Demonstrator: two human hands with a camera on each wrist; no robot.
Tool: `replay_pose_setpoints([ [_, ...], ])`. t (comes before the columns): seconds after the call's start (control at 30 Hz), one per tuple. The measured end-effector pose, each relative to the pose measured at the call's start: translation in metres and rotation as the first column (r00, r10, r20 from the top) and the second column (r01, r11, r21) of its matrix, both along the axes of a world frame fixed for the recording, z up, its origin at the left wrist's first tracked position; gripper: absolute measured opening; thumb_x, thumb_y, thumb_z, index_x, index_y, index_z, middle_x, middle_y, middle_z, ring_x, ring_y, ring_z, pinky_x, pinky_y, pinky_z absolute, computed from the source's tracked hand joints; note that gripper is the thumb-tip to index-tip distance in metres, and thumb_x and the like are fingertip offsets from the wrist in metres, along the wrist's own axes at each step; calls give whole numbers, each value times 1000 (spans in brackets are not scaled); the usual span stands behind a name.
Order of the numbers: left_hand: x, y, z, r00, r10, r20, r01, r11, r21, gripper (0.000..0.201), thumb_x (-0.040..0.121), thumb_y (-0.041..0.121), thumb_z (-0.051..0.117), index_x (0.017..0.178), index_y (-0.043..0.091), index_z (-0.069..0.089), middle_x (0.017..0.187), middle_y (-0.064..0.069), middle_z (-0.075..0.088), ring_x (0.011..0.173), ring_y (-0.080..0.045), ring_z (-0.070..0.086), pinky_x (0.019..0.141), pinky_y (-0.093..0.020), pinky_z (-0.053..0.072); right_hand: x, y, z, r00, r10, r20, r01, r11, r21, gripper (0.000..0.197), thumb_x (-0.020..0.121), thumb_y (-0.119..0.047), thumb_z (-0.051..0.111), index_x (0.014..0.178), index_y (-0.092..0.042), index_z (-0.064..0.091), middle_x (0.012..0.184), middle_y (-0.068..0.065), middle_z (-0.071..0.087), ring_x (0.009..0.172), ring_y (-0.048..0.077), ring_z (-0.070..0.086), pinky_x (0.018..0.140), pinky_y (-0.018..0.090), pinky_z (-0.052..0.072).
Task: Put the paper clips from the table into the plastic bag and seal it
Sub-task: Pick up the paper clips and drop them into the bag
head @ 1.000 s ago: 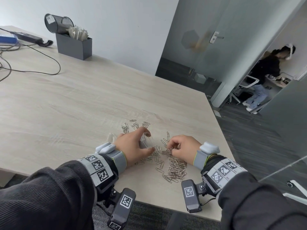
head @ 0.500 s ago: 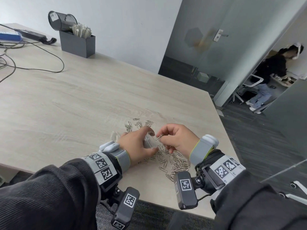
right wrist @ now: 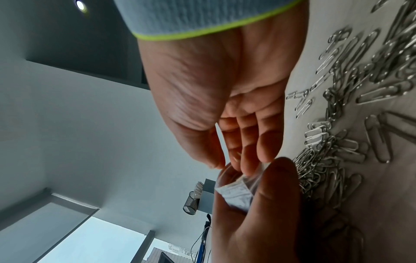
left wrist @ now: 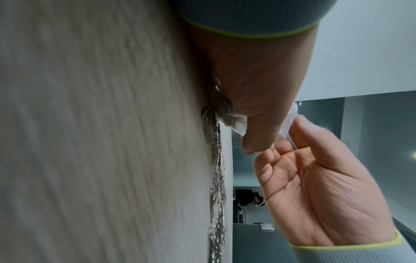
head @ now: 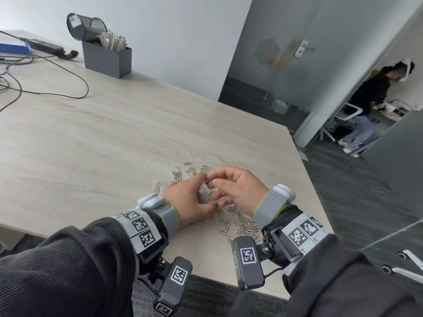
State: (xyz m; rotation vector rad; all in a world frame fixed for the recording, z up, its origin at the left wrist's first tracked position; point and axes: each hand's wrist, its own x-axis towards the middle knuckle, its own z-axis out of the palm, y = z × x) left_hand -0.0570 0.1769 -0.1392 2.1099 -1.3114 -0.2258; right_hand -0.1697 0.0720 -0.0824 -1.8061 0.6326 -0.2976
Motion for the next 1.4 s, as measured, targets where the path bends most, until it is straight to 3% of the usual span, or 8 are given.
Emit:
replay_pose_setpoints([
  [0.2,2,2,1,998,-7,-70,4,999,-39,48,78,54,71,118,36,52,62,18,54,64,4,47,95,-31,40,-25,-18,5,996,-86,-26,83,991,-106,16,93,-8,57,96,-15,70,89,4,71,68,13,66,54,26,52],
  [0.37,3,2,-1,996,-18,-84,15,999,-43,46,78,55,70,117,37,52,63,18,56,63,4,48,90,-30,39,-71,-51,2,907,-195,-374,-5,881,-473,15,75,-34,78,78,-24,68,63,-9,65,50,1,54,53,23,46],
  [0.6,5,1,-3,995,-24,-101,19,999,-48,42,79,53,71,113,37,53,60,17,58,66,12,50,89,-33,41,-101,-21,-4,685,28,-728,-316,912,-262,49,63,-44,84,92,-22,51,66,6,70,44,13,56,44,25,46],
  [0.9,3,2,-3,993,-26,-115,22,999,-35,41,78,49,73,111,36,53,57,16,61,68,-1,61,92,-36,46,-70,-10,-27,835,-66,-546,-165,917,-363,23,80,-32,73,87,-21,54,62,0,65,42,10,53,40,21,43],
  [1.03,4,2,-3,992,-33,-121,29,999,-38,39,78,49,73,110,38,53,58,17,63,72,-3,64,92,-36,46,-72,-31,-23,873,-260,-412,-29,817,-576,21,79,-39,72,79,-23,58,61,-8,60,54,8,55,50,23,38],
  [1.13,5,2,-4,992,-32,-119,28,999,-39,38,78,50,72,108,39,52,57,19,62,71,1,62,90,-37,47,-83,-58,-25,818,-428,-385,72,740,-669,19,81,-47,66,85,-29,60,83,-10,61,78,13,60,62,25,40],
  [1.27,4,1,-4,992,-38,-119,33,998,-44,38,78,49,72,109,38,53,57,19,61,69,3,60,91,-38,48,-95,-73,-38,715,-439,-545,-5,776,-631,53,82,-62,55,120,-26,60,123,-1,52,106,17,57,94,30,45],
  [1.4,6,1,-4,992,-40,-118,35,998,-43,37,78,50,70,109,39,52,57,18,62,70,4,61,90,-39,49,-90,-60,-43,780,-357,-514,-57,777,-627,57,87,-59,52,132,-24,55,127,-5,45,117,15,54,102,31,42],
])
